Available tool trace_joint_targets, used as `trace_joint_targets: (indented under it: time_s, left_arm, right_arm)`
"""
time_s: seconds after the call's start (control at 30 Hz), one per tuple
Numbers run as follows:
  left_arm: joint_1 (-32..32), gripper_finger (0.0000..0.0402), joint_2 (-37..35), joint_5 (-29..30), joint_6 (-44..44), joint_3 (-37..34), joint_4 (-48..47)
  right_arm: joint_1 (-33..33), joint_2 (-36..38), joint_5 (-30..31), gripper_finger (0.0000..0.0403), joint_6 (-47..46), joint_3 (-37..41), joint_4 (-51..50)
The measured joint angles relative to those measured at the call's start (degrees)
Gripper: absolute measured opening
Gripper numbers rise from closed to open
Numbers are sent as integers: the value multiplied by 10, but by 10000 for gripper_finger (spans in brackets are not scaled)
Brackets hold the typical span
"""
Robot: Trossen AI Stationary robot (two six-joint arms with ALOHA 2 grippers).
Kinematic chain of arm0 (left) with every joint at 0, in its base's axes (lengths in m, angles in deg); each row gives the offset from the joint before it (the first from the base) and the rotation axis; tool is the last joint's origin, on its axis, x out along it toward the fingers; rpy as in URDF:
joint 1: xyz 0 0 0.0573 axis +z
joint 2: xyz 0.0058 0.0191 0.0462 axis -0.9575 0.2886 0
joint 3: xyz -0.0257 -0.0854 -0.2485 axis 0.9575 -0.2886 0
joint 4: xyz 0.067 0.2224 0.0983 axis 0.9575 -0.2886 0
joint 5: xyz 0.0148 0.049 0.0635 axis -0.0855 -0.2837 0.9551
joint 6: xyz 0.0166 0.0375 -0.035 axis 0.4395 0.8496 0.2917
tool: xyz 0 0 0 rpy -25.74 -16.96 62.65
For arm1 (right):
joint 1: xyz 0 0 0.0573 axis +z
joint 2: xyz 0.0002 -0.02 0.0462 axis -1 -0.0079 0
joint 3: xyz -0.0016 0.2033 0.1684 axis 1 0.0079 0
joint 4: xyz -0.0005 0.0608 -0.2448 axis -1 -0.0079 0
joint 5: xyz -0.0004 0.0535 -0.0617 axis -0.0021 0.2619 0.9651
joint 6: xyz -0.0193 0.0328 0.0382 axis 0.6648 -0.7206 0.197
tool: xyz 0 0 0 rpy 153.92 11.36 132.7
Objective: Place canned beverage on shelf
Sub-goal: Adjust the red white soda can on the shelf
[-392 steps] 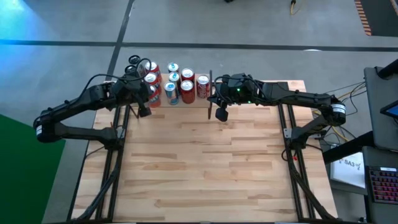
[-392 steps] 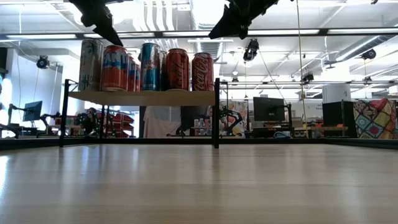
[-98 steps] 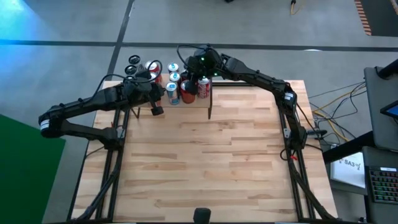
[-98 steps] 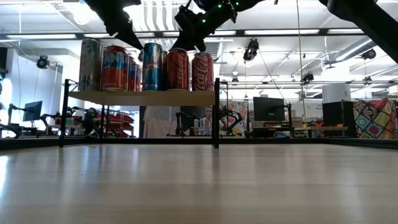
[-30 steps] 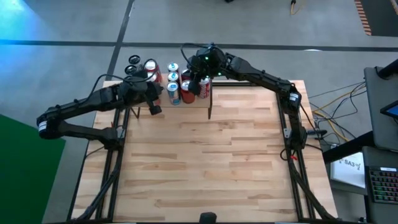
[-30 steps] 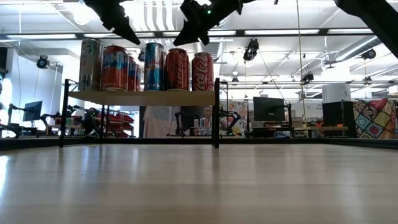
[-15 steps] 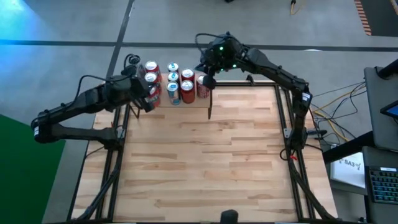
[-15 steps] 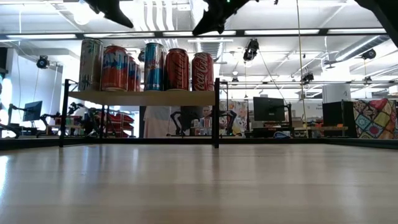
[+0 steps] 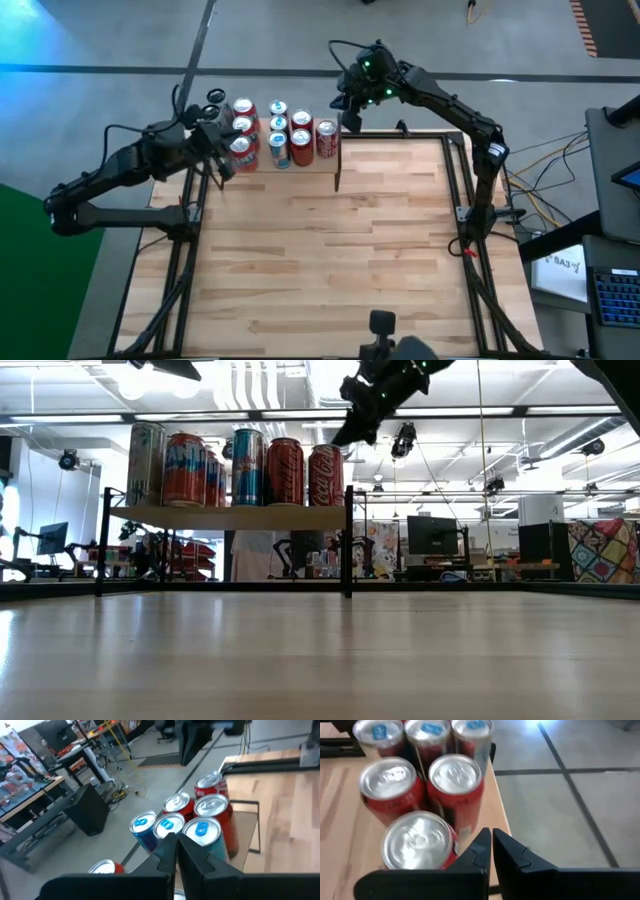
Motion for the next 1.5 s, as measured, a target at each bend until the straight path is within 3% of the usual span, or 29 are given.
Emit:
trace_joint_targets:
  time_s: [0.13,0.5,0.77,1.5]
  left_arm:
    - [0,0,-11,-14,-3,0,5]
    - [0,0,-17,-14,0,0,7]
    - [0,0,-17,-14,0,0,7]
    - [0,0,-17,-15,0,0,7]
  right_arm:
    - [-15,1,-40,9,1,27,3]
    - [-18,1,-47,9,7,119,84]
    - [-17,0,-93,9,-2,118,85]
    - [7,0,-94,9,-1,118,78]
